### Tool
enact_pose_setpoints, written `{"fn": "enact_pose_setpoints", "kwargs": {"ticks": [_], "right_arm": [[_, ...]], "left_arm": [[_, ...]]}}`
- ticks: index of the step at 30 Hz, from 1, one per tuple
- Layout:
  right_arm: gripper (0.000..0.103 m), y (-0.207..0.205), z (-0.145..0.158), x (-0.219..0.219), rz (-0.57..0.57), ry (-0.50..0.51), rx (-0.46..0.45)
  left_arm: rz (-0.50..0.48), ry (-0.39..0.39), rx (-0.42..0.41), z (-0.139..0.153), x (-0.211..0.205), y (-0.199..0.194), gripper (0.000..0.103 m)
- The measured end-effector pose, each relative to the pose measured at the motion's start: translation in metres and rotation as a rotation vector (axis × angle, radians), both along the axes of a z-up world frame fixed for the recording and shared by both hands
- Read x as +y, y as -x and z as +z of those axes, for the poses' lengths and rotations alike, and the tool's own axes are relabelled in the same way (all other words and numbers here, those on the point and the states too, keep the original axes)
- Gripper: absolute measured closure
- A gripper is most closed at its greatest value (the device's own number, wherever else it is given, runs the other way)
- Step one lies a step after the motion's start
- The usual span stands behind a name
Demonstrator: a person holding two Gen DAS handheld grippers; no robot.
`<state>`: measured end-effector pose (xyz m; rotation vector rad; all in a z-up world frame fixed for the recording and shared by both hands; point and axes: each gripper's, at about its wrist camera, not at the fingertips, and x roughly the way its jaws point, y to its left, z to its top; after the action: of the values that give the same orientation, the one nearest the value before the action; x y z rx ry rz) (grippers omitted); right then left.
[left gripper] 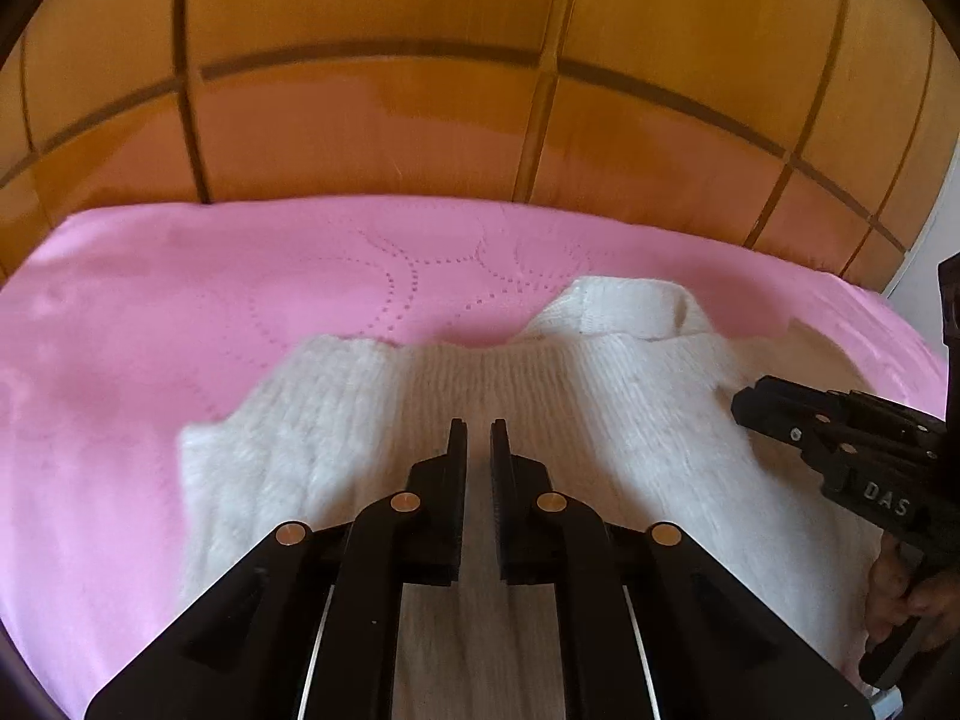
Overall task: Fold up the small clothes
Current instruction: 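Pinch and smooth the sweater body with the right gripper, then move both open grippers to the sweater hem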
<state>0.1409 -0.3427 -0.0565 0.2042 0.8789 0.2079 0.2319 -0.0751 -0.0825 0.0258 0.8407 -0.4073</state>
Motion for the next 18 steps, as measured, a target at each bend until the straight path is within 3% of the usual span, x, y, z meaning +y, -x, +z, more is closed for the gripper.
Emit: {"fn": "enact_pose_setpoints", "kwargs": {"ticks": [1,3,5,9,13,18], "right_arm": [[0.069,0.011,0.003,0.002,0.014,-0.008,-0.008],[0.067,0.033,0.006,0.009,0.046,-0.017,-0.013],[0.059,0.057,0.008,0.020,0.090,-0.003,-0.030],[0.053,0.085,-0.001,0.041,0.140,0.031,-0.029],[0.052,0.089,-0.028,0.047,0.114,0.043,0.027],[0.050,0.097,-0.008,0.030,0.059,0.011,0.011]], "left_arm": [[0.004,0.012,-0.004,0.002,0.004,0.006,0.098],[0.037,0.016,-0.006,0.003,0.017,0.025,0.077],[0.069,0.030,0.000,0.000,0.030,0.039,0.070],[0.152,0.002,0.002,-0.007,0.055,0.067,0.070],[0.158,-0.078,0.008,-0.021,0.052,0.072,0.070],[0.146,-0.071,-0.024,-0.008,0.044,0.081,0.070]]}}
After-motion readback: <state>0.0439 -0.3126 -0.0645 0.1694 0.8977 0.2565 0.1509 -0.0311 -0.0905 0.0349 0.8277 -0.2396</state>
